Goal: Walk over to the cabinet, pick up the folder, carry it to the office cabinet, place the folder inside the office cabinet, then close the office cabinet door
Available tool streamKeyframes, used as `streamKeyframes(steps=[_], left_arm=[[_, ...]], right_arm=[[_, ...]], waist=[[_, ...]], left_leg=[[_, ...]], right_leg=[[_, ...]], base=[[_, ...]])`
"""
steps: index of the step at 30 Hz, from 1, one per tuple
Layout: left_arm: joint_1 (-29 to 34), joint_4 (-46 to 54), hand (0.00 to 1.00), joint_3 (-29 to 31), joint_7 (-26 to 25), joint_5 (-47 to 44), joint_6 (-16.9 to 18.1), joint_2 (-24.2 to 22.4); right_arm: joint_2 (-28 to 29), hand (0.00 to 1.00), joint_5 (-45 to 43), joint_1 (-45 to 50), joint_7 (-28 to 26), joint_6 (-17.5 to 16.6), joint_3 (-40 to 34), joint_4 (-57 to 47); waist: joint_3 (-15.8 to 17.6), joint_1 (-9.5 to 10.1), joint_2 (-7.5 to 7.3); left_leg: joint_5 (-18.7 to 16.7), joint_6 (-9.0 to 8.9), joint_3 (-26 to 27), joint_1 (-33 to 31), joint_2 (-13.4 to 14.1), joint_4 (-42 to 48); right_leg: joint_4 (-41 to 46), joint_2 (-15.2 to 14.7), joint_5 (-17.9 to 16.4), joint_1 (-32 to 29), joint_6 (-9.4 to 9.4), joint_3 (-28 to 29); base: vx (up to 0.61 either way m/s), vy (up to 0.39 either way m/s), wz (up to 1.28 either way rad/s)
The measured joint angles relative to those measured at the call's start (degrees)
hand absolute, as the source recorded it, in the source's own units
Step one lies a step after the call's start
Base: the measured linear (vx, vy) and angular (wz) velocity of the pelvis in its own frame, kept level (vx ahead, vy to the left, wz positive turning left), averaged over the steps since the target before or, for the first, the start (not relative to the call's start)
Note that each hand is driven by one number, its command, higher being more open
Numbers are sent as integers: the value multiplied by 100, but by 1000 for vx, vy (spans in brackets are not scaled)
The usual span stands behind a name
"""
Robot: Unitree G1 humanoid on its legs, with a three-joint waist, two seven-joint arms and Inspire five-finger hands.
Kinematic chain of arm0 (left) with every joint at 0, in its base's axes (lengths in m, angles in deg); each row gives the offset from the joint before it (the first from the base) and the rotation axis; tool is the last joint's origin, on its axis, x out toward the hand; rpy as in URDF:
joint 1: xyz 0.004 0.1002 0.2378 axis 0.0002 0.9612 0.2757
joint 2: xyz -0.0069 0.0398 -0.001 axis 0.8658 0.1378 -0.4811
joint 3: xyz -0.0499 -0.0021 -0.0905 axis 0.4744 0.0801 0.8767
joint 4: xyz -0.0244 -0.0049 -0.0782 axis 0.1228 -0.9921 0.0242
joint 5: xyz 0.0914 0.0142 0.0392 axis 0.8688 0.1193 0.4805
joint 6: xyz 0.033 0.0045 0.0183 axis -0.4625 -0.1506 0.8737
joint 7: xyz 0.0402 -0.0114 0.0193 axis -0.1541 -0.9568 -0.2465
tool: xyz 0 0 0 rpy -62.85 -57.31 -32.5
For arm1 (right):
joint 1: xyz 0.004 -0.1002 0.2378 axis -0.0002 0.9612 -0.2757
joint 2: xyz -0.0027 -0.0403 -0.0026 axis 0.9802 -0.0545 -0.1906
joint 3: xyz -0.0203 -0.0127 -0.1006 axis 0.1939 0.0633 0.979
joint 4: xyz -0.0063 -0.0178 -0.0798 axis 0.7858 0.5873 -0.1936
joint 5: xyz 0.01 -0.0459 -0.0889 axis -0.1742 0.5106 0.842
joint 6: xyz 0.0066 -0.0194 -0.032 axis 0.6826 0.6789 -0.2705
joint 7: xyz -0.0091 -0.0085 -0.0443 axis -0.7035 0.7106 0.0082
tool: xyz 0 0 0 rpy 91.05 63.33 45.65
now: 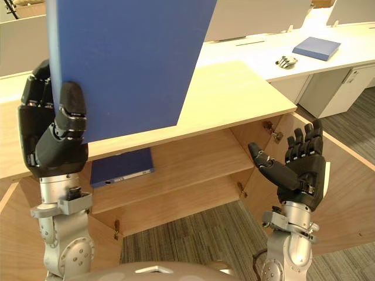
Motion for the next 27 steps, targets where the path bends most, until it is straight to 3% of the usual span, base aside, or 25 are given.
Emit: streamKeyframes(steps=[15, 27], left_arm=[[-394, -1051, 0, 60, 101, -490, 32, 109], [-976, -1426, 0, -314, 474, -885, 23, 234]], right_arm=[[-1088, 100, -223, -1071, -540, -13, 89, 27], [-1610, 100, -1117, -1759, -1238, 30, 1007, 898]], waist=[[-68, 19, 3], [-101, 128, -51]], left_leg=[[60, 87, 22, -91, -95, 27], [121, 173, -184, -160, -188, -3]], right_leg=[[-89, -61, 122, -50, 78, 71], [-110, -167, 135, -19, 88, -124]], base=[[-20, -4, -2], [-19, -2, 8]])
